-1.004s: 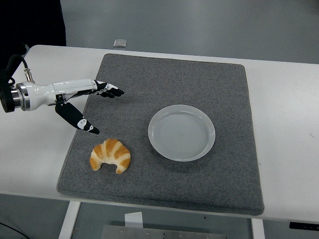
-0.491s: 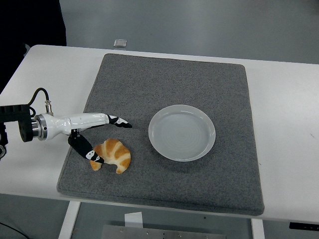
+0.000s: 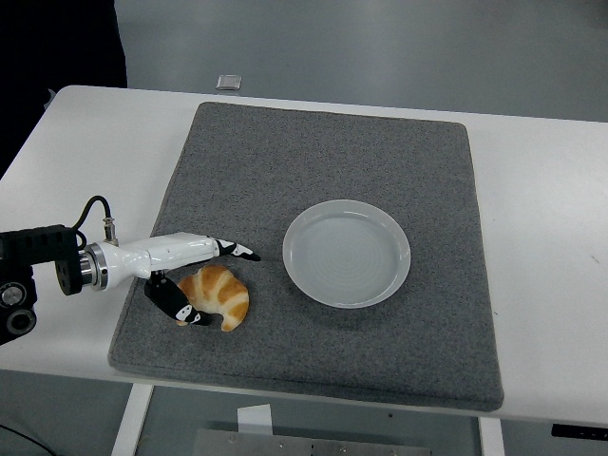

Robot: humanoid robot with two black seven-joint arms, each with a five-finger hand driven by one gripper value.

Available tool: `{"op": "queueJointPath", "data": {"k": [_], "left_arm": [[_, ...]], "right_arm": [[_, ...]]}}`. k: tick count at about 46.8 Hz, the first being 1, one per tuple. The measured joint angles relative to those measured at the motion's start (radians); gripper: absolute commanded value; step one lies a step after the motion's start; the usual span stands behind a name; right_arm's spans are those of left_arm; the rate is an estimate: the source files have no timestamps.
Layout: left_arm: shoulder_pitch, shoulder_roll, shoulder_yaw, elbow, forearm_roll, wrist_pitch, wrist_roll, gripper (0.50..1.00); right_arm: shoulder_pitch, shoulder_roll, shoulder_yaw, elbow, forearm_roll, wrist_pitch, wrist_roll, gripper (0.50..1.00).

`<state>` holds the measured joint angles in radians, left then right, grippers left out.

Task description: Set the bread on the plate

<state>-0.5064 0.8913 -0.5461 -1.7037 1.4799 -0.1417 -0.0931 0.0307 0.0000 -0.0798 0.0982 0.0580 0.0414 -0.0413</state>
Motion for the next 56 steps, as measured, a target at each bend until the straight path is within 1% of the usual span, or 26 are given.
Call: {"op": "queueJointPath", "data": {"k": [3, 6, 9, 15, 21, 29, 33, 37, 40, 41, 43, 44, 45, 48, 50, 54, 56], "left_arm": [[-0.001, 0.0, 0.0, 0.001, 0.0, 0.0, -0.008, 0.816], [-0.001, 0.001, 0.001, 0.001, 0.0, 0.001, -0.015, 0.799], [-0.001, 0.004, 0.003, 0.001, 0.001, 0.001, -0.025, 0.793], [-0.001, 0.007, 0.018, 0.001, 0.025, 0.0, -0.046, 0.791], [-0.001, 0.008, 0.022, 0.013, 0.068, -0.001, -0.066, 0.799], [0.0, 0.008, 0.029, 0.023, 0.074, 0.0, -0.071, 0.812], [-0.002, 0.008, 0.029, 0.027, 0.074, 0.0, -0.071, 0.812], [-0.006, 0.007, 0.029, 0.032, 0.076, 0.0, -0.072, 0.799], [-0.006, 0.007, 0.029, 0.032, 0.085, 0.0, -0.078, 0.78], [-0.006, 0.007, 0.029, 0.032, 0.091, 0.0, -0.083, 0.763], [-0.006, 0.007, 0.029, 0.033, 0.105, 0.0, -0.09, 0.692], [-0.006, 0.007, 0.029, 0.033, 0.113, 0.0, -0.093, 0.669], [-0.006, 0.007, 0.029, 0.033, 0.12, 0.0, -0.096, 0.656], [-0.006, 0.008, 0.029, 0.032, 0.138, 0.001, -0.106, 0.583], [-0.006, 0.009, 0.029, 0.032, 0.146, 0.001, -0.115, 0.544], [-0.006, 0.01, 0.029, 0.032, 0.15, 0.001, -0.134, 0.503], [-0.006, 0.012, 0.029, 0.031, 0.15, 0.001, -0.144, 0.5]], "right_arm": [[0.0, 0.0, 0.0, 0.0, 0.0, 0.0, 0.0, 0.952], [0.0, 0.0, 0.0, 0.0, 0.0, 0.0, 0.0, 0.952], [0.0, 0.0, 0.0, 0.0, 0.0, 0.0, 0.0, 0.954], [0.0, 0.0, 0.0, 0.0, 0.0, 0.0, 0.0, 0.952], [0.0, 0.0, 0.0, 0.0, 0.0, 0.0, 0.0, 0.952], [0.0, 0.0, 0.0, 0.0, -0.001, 0.0, 0.0, 0.952], [0.0, 0.0, 0.0, 0.0, -0.001, 0.0, 0.0, 0.954], [0.0, 0.0, 0.0, 0.0, -0.001, 0.0, 0.0, 0.952], [0.0, 0.0, 0.0, 0.0, -0.001, 0.0, 0.0, 0.952], [0.0, 0.0, 0.0, 0.0, -0.001, 0.0, 0.0, 0.952], [0.0, 0.0, 0.0, 0.0, -0.001, 0.0, 0.0, 0.952], [0.0, 0.0, 0.0, 0.0, -0.001, 0.0, 0.0, 0.952], [0.0, 0.0, 0.0, 0.0, 0.0, 0.0, 0.0, 0.952], [0.0, 0.0, 0.0, 0.0, 0.0, 0.0, 0.0, 0.952], [0.0, 0.0, 0.0, 0.0, 0.0, 0.0, 0.0, 0.952], [0.0, 0.0, 0.0, 0.0, 0.0, 0.0, 0.0, 0.952], [0.0, 0.0, 0.0, 0.0, 0.0, 0.0, 0.0, 0.952]]}}
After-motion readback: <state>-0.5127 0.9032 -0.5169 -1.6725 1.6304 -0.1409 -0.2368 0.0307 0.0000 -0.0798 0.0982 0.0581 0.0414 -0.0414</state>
